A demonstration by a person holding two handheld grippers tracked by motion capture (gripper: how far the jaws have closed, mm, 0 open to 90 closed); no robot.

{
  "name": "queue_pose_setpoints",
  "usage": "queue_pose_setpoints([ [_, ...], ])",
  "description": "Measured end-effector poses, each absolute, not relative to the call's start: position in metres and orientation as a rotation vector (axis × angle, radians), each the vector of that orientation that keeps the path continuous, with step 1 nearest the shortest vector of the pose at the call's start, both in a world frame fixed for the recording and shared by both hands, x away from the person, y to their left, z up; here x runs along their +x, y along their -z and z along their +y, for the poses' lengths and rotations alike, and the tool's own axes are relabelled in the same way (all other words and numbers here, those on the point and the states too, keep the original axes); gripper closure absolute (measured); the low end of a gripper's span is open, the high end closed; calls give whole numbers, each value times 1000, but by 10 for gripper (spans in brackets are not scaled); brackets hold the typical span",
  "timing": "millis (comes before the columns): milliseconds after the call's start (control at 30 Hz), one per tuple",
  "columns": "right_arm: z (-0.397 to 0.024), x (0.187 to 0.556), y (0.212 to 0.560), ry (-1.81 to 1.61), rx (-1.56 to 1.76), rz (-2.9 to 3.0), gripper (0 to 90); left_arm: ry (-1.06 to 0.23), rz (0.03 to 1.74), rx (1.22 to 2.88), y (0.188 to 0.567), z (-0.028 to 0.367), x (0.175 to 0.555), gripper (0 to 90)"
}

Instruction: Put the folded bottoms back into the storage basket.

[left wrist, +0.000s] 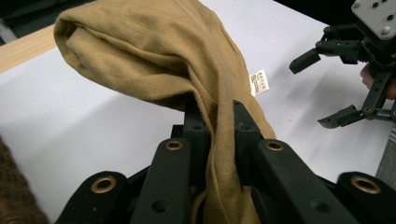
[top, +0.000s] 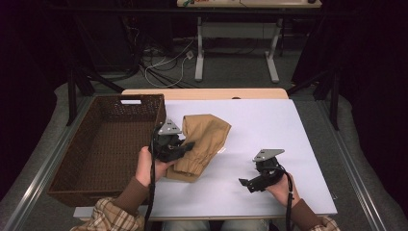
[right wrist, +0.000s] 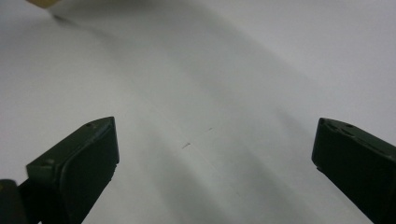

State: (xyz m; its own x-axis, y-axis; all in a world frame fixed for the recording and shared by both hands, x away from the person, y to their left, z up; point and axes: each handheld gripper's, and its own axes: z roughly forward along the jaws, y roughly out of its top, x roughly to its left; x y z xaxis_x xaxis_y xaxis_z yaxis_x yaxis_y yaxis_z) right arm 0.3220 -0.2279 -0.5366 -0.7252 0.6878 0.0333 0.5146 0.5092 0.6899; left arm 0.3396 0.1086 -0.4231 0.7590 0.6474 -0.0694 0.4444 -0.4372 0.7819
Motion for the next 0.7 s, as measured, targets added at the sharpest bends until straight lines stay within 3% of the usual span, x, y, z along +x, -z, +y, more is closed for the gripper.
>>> queue_pose_setpoints([
  [700, -229, 322, 537, -1022, 1024, 2506, 3, -389, 904, 2079, 386, 151, 359, 806],
])
